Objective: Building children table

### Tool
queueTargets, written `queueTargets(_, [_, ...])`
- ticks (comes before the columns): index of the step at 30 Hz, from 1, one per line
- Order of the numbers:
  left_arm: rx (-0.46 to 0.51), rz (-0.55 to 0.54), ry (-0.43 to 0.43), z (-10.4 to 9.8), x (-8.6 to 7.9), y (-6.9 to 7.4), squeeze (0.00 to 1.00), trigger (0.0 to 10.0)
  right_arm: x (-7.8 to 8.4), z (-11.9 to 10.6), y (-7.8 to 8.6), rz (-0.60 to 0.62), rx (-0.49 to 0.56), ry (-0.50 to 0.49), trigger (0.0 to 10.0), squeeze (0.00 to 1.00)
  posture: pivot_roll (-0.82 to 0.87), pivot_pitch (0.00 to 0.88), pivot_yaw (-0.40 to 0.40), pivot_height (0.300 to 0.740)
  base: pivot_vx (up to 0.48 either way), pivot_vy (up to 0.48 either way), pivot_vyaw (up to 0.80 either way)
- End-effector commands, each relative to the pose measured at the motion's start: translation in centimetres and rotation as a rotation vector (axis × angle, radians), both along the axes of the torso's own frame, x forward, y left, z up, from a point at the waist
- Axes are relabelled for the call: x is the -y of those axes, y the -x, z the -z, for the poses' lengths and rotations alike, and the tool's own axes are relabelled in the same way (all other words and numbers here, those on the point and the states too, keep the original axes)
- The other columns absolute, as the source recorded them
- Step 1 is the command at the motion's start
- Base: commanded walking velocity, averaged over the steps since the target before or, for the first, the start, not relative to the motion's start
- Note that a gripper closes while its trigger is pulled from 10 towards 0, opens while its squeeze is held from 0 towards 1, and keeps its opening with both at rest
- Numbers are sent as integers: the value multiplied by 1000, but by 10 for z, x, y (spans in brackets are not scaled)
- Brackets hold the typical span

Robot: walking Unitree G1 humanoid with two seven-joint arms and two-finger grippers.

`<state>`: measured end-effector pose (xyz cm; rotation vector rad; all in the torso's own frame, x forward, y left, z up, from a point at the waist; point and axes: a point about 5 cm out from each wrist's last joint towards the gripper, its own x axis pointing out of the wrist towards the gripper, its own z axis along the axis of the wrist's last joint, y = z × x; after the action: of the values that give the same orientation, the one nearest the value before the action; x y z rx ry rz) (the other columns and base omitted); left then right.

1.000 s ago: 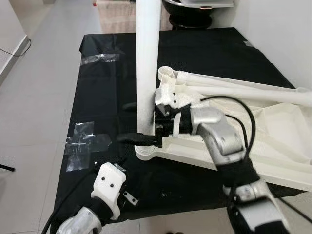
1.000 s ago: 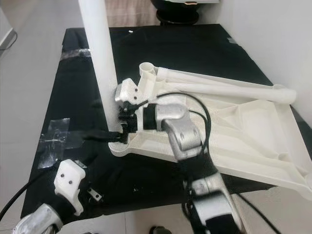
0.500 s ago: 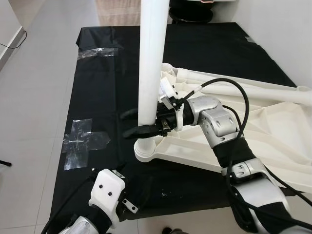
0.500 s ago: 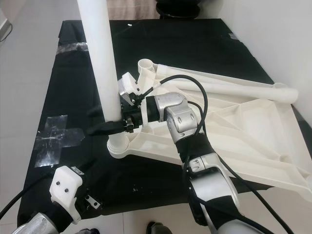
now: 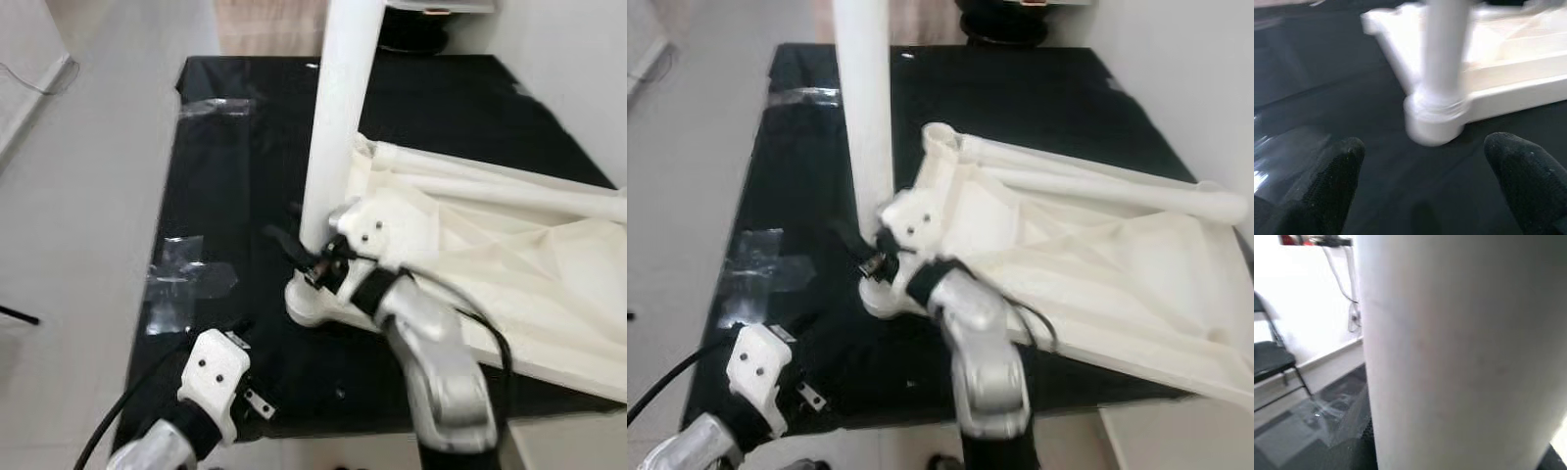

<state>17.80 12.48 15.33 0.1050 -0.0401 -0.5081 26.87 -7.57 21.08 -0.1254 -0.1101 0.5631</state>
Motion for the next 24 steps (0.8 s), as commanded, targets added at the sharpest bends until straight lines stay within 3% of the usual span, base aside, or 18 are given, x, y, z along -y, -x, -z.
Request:
queueTargets(1, [-23,13,-6,5,-1,-3,0,10000,5,56,6,120,-261,60,0,0,29,190,-44,740,0,0,0])
queueTargets(2, [-23,13,-6,5,-1,-3,0,10000,5,56,6,120,-261,60,0,0,29,190,-44,740,0,0,0])
queueTargets(4, [-16,12,-14,8,-1,-10,0,10000,-4,44,-13,81,-190,43,0,0,37,155,-49,740,0,0,0])
queueTargets(5, [-11,8,-16,8,-2,-13,0,10000,-5,38,-18,76,-167,39,4392,0,36,152,-50,740,0,0,0])
queueTargets(6, [-5,-3,-18,8,-2,-14,0,10000,-8,30,-22,40,-152,4,10000,0,36,148,-52,740,0,0,0])
queueTargets(7, [-5,-3,-18,8,-2,-14,0,10000,-8,30,-22,40,-152,4,10000,0,36,148,-52,740,0,0,0])
queueTargets(8, [0,-12,-19,8,-3,-16,0,10000,-11,26,-23,-16,-143,-10,10000,184,38,145,-54,740,0,0,0])
queueTargets(9, [4,-19,-21,8,-3,-16,0,10000,-16,19,-20,-64,-139,-43,10000,1000,38,143,-54,740,0,0,0])
queueTargets(10, [4,-19,-21,8,-3,-16,0,10000,-16,19,-20,-64,-139,-43,10000,1000,38,143,-54,740,0,0,0])
queueTargets(13, [9,-27,-19,7,-3,-18,0,10000,-18,-11,-19,-303,-43,-108,10000,1000,48,146,-52,740,0,0,0])
queueTargets(16, [8,-20,-15,7,-2,-17,0,10000,-14,-30,-23,-481,38,-85,10000,1000,55,154,-52,740,0,0,0])
queueTargets(17, [5,-15,-13,6,-2,-16,0,10000,-12,-32,-25,-539,54,-43,10000,714,60,162,-53,740,0,0,0])
queueTargets(18, [5,-15,-13,6,-2,-16,0,10000,-12,-32,-25,-539,54,-43,10000,714,60,162,-53,740,0,0,0])
queueTargets(19, [5,-11,-12,6,-1,-16,0,10000,-11,-33,-27,-578,66,-13,10000,220,60,162,-53,740,0,0,0])
queueTargets(20, [4,-8,-10,6,-1,-15,0,10000,-9,-31,-32,-626,77,47,10000,0,63,170,-51,740,0,0,0])
queueTargets(23, [4,-1,-8,5,0,-12,0,10000,-6,-28,-44,-663,58,99,10000,0,77,187,-49,740,0,0,0])
queueTargets(24, [2,2,-9,4,1,-9,0,10000,-4,-27,-50,-728,35,117,10000,0,93,203,-47,740,0,0,0])
